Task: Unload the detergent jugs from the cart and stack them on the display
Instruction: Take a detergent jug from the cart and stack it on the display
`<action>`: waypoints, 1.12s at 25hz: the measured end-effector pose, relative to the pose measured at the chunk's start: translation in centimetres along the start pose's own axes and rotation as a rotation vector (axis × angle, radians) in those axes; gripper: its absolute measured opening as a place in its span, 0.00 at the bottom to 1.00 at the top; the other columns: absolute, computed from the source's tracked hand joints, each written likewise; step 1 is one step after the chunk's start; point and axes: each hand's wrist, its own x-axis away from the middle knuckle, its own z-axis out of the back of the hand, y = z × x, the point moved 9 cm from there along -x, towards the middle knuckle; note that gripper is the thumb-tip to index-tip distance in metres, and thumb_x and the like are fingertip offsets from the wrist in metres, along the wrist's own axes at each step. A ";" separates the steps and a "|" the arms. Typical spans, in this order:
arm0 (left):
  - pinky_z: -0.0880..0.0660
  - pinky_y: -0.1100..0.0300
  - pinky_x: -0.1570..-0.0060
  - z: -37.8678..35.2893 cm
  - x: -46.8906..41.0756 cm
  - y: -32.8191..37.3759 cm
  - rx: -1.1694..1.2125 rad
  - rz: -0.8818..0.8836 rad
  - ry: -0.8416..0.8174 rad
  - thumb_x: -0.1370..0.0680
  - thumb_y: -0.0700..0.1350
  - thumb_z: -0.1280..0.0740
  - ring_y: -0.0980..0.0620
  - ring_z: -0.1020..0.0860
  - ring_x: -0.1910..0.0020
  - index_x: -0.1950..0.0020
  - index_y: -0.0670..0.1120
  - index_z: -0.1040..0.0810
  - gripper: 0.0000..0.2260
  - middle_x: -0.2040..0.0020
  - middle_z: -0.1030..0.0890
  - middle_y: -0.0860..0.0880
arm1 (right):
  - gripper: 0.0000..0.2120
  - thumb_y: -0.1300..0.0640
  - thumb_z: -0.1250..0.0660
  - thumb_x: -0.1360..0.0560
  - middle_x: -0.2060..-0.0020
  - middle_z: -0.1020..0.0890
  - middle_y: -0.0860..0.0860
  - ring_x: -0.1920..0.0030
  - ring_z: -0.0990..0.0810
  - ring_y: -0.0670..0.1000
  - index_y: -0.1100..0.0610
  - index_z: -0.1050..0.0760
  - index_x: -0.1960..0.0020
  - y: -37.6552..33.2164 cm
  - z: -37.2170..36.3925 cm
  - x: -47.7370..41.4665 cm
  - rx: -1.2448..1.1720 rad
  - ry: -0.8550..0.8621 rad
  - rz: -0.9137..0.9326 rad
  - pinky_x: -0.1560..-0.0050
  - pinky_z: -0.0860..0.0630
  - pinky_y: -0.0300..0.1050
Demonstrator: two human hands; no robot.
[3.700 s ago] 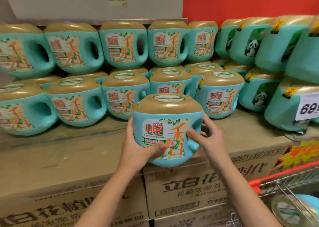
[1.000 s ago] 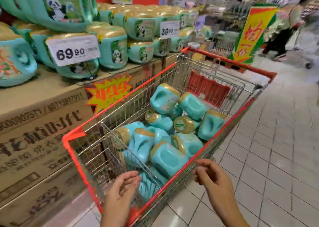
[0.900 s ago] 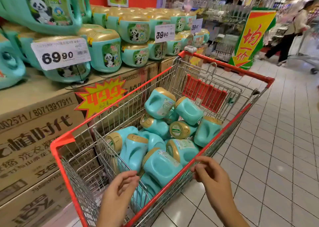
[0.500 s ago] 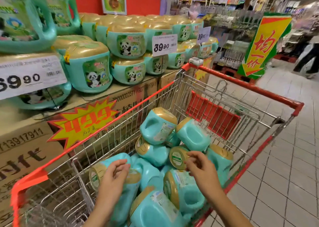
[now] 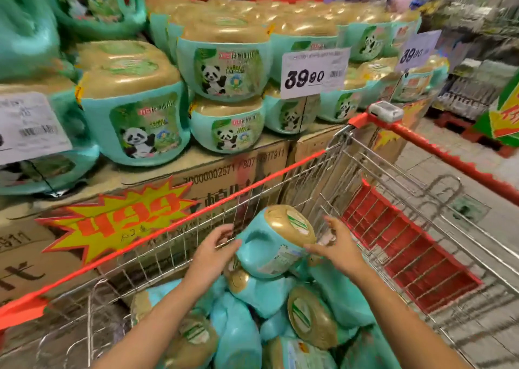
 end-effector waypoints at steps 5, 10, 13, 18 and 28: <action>0.45 0.57 0.26 -4.6 -5.4 0.4 -0.347 -0.099 -0.056 0.34 0.65 0.27 0.53 0.40 0.26 0.28 0.55 0.32 0.37 0.25 0.38 0.50 | 0.54 0.51 0.17 0.40 0.28 0.33 0.50 0.28 0.34 0.51 0.55 0.44 0.23 2.7 -2.6 -7.2 0.188 -0.479 0.031 0.28 0.37 0.46; 0.24 0.59 0.44 -7.7 -7.2 -1.2 -0.145 -0.002 -0.214 0.44 0.71 0.26 0.61 0.21 0.43 0.40 0.72 0.27 0.32 0.43 0.20 0.64 | 0.37 0.54 0.16 0.44 0.45 0.19 0.42 0.45 0.22 0.39 0.47 0.28 0.40 4.2 -5.6 -7.9 0.243 -0.738 0.144 0.42 0.29 0.32; 0.22 0.65 0.53 -7.5 -6.7 -1.2 -0.046 -0.033 -0.171 0.42 0.64 0.23 0.62 0.19 0.49 0.42 0.65 0.23 0.30 0.47 0.18 0.62 | 0.40 0.47 0.17 0.51 0.46 0.18 0.45 0.43 0.20 0.46 0.50 0.25 0.41 4.9 -5.3 -7.8 0.113 -0.645 0.134 0.37 0.26 0.46; 0.22 0.65 0.55 -4.3 -3.7 -0.2 0.172 -0.048 0.026 0.43 0.68 0.25 0.59 0.18 0.52 0.44 0.54 0.21 0.32 0.51 0.15 0.54 | 0.47 0.45 0.18 0.55 0.45 0.19 0.48 0.45 0.19 0.46 0.52 0.28 0.39 1.5 -3.8 -6.4 -0.210 -0.496 0.092 0.43 0.23 0.46; 0.23 0.64 0.49 5.4 8.7 6.2 0.365 -0.268 0.219 0.47 0.74 0.26 0.63 0.20 0.47 0.36 0.55 0.29 0.44 0.45 0.17 0.58 | 0.30 0.43 0.24 0.47 0.61 0.16 0.43 0.60 0.17 0.43 0.50 0.26 0.48 -15.6 -1.1 7.2 -0.605 -0.307 0.391 0.60 0.23 0.37</action>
